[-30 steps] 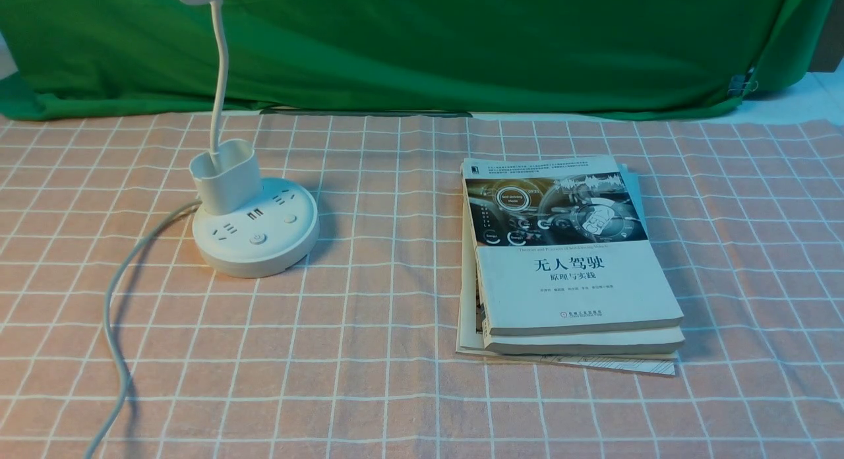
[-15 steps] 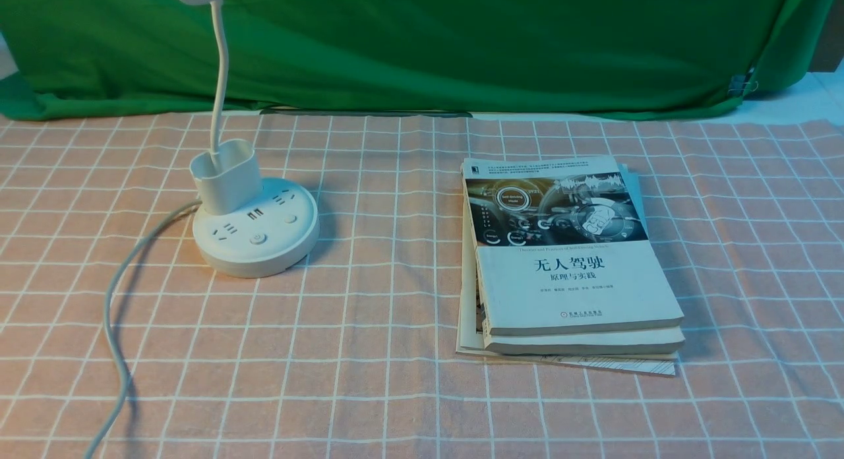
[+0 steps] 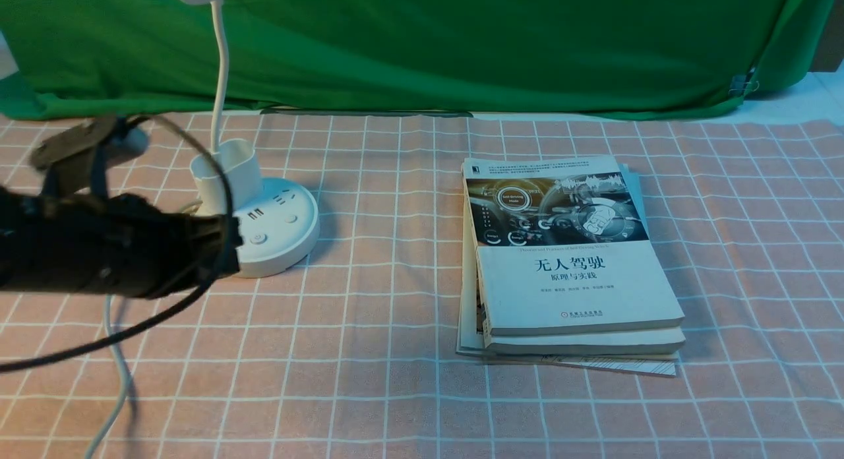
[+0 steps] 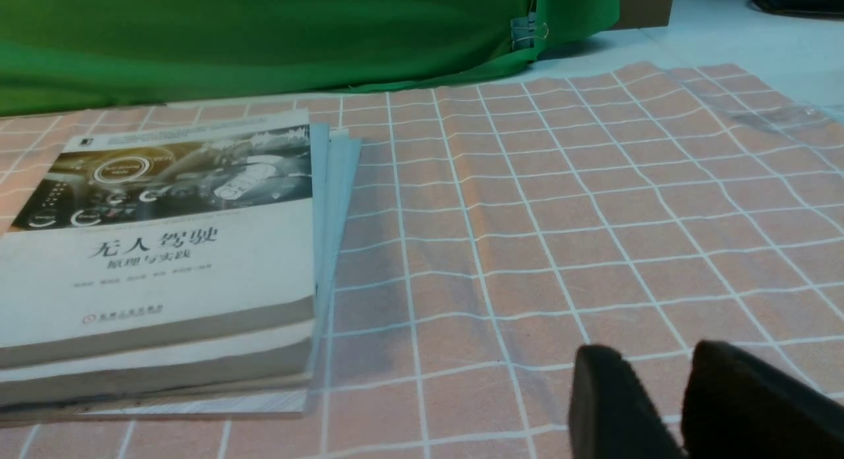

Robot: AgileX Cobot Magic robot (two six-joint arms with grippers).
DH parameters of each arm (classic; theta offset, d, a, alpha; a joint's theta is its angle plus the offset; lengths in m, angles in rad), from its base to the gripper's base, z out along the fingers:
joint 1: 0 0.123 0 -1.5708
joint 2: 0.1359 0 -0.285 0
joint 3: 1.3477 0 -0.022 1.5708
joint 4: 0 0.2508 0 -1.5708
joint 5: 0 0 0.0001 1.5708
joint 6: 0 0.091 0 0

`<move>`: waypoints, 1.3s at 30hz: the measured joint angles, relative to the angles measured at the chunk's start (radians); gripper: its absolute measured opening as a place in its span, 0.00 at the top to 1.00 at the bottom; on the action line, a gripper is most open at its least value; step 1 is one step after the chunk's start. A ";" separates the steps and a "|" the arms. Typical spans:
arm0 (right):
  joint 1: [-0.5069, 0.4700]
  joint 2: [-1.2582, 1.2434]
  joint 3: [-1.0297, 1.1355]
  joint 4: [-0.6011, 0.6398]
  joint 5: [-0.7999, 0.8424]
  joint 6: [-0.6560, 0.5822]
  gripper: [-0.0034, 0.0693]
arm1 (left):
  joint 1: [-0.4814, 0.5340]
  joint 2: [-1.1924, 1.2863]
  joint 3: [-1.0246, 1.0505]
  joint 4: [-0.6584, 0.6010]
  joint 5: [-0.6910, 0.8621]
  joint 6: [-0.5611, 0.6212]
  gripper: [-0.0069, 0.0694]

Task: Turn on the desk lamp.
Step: Use the left arm to press the button switch on the lamp holder

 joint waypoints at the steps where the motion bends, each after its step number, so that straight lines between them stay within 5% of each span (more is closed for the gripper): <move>1: 0.000 0.000 0.000 0.000 0.000 0.000 0.63 | -0.028 0.044 -0.048 0.056 0.000 -0.041 0.88; 7: 0.000 0.000 0.000 0.000 0.000 0.000 0.63 | -0.124 0.285 -0.300 0.511 0.012 -0.341 0.88; 10: 0.000 0.000 0.000 0.000 0.000 0.000 0.63 | -0.139 0.397 -0.403 0.629 0.012 -0.412 0.88; 34: 0.000 0.000 0.000 0.000 0.000 0.000 0.63 | -0.146 0.622 -0.546 0.748 -0.020 -0.482 0.88; 39: 0.000 0.000 0.000 0.000 0.000 0.000 0.63 | -0.146 0.610 -0.546 0.816 -0.036 -0.580 0.88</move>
